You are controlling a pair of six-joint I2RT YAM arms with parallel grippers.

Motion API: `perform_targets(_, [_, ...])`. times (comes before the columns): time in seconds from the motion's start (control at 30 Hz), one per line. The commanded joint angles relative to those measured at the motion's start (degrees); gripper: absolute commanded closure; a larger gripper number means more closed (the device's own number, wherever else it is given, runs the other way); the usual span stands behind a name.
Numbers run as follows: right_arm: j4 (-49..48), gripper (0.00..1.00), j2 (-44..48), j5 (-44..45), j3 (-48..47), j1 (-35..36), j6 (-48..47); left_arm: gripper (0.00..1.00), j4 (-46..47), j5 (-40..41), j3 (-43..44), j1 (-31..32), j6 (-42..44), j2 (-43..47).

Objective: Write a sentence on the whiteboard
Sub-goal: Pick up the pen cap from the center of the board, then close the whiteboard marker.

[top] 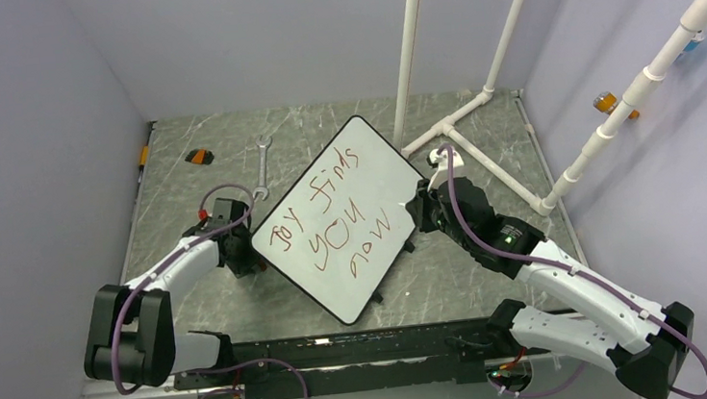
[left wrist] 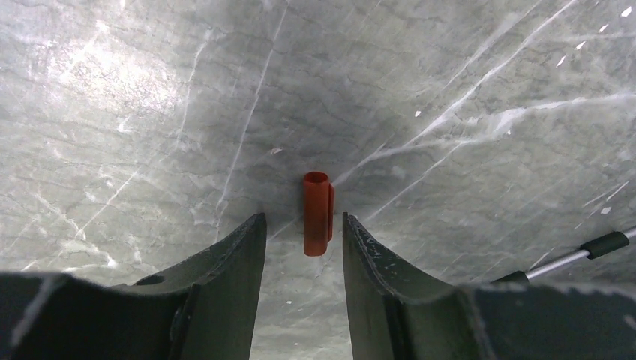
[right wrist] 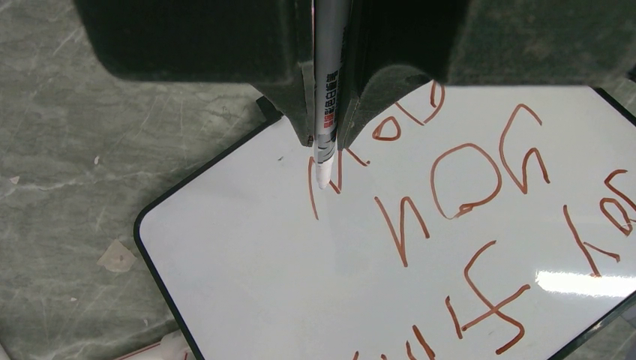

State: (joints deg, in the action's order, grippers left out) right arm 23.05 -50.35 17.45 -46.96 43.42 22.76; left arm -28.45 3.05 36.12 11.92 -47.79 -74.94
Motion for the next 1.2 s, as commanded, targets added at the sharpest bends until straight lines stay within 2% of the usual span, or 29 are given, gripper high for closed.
perform_targets(0.0, [-2.21,1.00,-0.19,-0.25,-0.49,-0.21,0.65,0.54,2.11,0.58,-0.02,1.95,-1.25,-3.24])
perform_targets(0.07, [-2.22,1.00,-0.35,-0.23,-0.50,-0.18,0.62,0.57,2.89,0.39,-0.12,2.11,-1.19,-4.94])
perform_targets(0.23, [-1.74,1.00,-0.25,0.12,-0.59,-0.22,0.46,0.89,3.72,0.14,0.80,2.40,-0.31,-7.15])
perform_targets(0.37, [-1.52,1.00,-0.20,0.21,-0.68,-0.21,0.42,1.00,2.56,0.81,1.65,2.36,0.19,-7.06])
perform_targets(0.63, [-1.17,1.00,-0.66,-1.82,-4.01,-0.17,-0.85,1.00,-5.01,5.23,4.98,-0.03,4.84,3.87])
perform_targets(0.97, [-1.70,1.00,-2.35,-9.91,-11.08,-0.20,-2.05,0.99,-15.09,13.52,16.16,-5.58,17.21,18.89])
perform_targets(1.07, [-2.08,1.00,-3.04,-13.08,-12.60,-0.25,-2.81,1.00,-13.06,11.39,19.91,-5.59,25.50,21.66])
perform_targets(1.17, [-1.49,1.00,-4.33,-16.96,-15.38,-0.18,-3.77,1.00,-8.98,1.09,21.72,-5.59,36.66,24.33])
